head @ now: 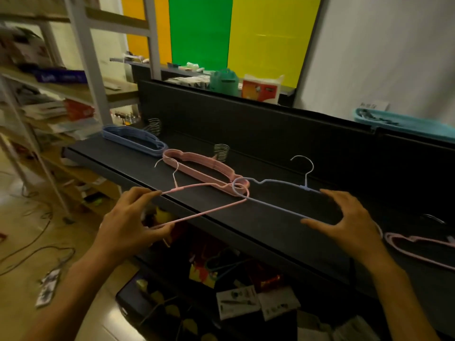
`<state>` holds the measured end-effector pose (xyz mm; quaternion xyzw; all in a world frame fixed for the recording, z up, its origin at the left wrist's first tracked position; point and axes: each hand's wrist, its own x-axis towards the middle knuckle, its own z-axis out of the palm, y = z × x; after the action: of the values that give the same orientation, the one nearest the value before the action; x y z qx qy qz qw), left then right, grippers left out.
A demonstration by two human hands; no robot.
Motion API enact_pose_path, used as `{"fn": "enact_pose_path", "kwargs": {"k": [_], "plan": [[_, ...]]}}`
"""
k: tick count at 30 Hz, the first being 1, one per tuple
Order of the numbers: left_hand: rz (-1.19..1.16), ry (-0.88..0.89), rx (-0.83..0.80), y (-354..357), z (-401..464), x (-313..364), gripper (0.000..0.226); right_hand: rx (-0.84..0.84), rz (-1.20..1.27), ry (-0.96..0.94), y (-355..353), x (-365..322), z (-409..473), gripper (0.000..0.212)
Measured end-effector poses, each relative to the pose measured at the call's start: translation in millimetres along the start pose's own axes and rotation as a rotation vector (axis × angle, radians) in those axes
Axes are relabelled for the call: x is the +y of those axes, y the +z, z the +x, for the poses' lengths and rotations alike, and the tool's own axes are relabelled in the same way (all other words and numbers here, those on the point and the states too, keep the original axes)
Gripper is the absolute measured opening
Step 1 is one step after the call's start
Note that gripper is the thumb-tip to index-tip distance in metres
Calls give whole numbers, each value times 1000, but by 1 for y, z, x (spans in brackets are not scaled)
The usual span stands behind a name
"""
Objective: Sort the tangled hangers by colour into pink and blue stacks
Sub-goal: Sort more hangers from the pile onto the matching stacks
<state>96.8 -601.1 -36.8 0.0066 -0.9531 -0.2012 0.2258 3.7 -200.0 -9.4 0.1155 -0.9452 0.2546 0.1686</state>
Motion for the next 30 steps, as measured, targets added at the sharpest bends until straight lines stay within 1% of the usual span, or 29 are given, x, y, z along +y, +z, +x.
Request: {"fn": "enact_pose_path", "kwargs": {"k": [5,9,14,18,22,30], "plan": [[1,26,-29,-2,37,-48,93,26,5,13,41,-35,38,83],[-20,75,-62,5,80,-85,90,52,-14,45,74,-54,66,85],[-56,136,-170,17,146,-117,86,104,-29,112,98,-66,98,86],[-93,182,-219,28,188,-129,84,132,-55,167,107,-74,113,87],[-129,301,-245,39,220,-131,82,170,-68,238,107,-79,118,87],[-218,513,-449,60,272,-127,82,264,-81,410,111,-93,104,85]]}}
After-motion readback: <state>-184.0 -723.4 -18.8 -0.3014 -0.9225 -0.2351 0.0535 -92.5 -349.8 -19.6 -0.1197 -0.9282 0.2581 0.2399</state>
